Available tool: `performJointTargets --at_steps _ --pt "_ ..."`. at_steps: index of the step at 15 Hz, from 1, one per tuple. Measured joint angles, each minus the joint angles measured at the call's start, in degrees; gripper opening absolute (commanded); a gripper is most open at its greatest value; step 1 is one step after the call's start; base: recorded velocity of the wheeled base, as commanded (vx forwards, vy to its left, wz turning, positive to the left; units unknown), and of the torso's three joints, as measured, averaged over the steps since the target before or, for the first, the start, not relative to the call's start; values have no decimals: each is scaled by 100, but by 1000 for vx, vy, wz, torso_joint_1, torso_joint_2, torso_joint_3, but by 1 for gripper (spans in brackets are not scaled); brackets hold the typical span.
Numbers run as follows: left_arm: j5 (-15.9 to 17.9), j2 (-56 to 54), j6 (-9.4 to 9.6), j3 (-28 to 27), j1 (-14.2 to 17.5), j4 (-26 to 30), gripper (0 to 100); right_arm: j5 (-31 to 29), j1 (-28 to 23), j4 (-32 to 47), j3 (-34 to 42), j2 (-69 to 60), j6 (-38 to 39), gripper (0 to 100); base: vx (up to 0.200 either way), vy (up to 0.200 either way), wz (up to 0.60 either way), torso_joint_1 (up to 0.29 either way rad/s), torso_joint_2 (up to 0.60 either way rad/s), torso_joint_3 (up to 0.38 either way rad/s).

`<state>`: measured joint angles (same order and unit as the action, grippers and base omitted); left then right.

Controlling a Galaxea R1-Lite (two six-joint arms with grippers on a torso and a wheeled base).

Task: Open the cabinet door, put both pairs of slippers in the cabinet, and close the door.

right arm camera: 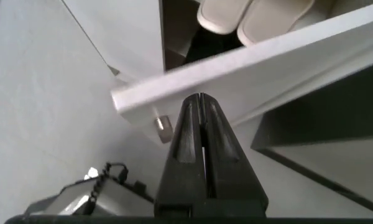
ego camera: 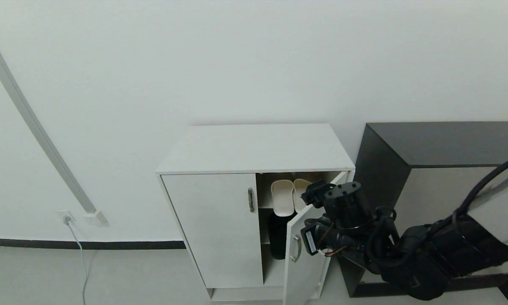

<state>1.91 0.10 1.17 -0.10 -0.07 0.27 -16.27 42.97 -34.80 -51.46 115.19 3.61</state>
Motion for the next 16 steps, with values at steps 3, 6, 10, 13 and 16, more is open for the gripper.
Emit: performJointTargets --at_steps 3,6,10,13,16 --pt "0 0 -2 0 0 -2 0 -9 -56 -414 -265 468 2 0 0 0 0 0 0 0" --pt "0 0 -2 0 0 0 0 -11 -205 -789 -557 918 6 0 0 0 0 0 0 0" --pt "2 0 -5 0 2 -2 0 -20 -455 -1200 -1154 1587 9 0 0 0 0 0 0 0" --pt "2 0 -5 0 5 0 0 -23 -603 -1287 -1568 1968 9 0 0 0 0 0 0 0" --pt "2 0 -2 0 0 -2 0 -23 -714 -1298 -1888 2243 6 0 0 0 0 0 0 0"
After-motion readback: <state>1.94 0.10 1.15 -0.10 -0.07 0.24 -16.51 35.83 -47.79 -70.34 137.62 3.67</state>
